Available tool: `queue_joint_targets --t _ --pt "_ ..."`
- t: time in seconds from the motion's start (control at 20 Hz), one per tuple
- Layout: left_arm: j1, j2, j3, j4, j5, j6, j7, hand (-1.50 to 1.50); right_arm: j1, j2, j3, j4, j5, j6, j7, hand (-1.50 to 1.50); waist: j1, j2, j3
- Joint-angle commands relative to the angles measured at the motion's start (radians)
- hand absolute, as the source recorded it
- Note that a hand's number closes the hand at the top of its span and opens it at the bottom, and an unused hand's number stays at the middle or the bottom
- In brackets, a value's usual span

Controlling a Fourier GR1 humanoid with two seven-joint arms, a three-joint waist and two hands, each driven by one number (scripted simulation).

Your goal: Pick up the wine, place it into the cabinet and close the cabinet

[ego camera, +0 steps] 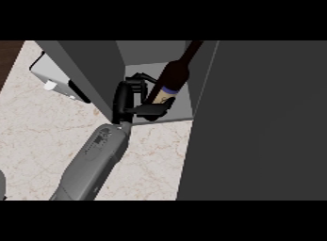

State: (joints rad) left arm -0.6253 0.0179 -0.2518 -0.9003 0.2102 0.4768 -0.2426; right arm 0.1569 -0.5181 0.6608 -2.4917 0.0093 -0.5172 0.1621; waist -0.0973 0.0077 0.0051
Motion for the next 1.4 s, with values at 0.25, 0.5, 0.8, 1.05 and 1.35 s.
queue_joint_targets --t 0.25,0.5,0.8,1.05,1.35 --pt "-0.259 -0.012 0.133 0.364 0.056 -0.073 -0.06 1.5 0.075 -0.036 -0.01 -0.151 -0.053 0.019 0.026 -1.5 -0.019 0.02 -0.007" --pt "-0.312 0.018 0.177 0.47 0.055 -0.077 -0.139 1.5 0.104 -0.044 0.001 -0.146 -0.073 0.042 -0.014 -1.5 -0.032 0.026 -0.006" --pt "-0.394 0.031 0.179 0.59 0.008 -0.009 -0.19 -1.5 0.114 -0.034 0.009 -0.113 -0.068 0.052 -0.057 -1.5 -0.046 0.034 -0.006" --pt "-0.441 0.054 0.195 0.659 -0.001 0.011 -0.209 -1.5 0.122 -0.038 0.032 -0.11 -0.055 0.065 -0.079 -1.5 -0.056 0.037 -0.007" --pt "-0.535 0.075 0.221 0.7 0.008 0.008 -0.192 -1.5 0.124 -0.02 0.044 -0.079 -0.05 0.066 -0.113 -1.5 -0.045 0.035 -0.007"
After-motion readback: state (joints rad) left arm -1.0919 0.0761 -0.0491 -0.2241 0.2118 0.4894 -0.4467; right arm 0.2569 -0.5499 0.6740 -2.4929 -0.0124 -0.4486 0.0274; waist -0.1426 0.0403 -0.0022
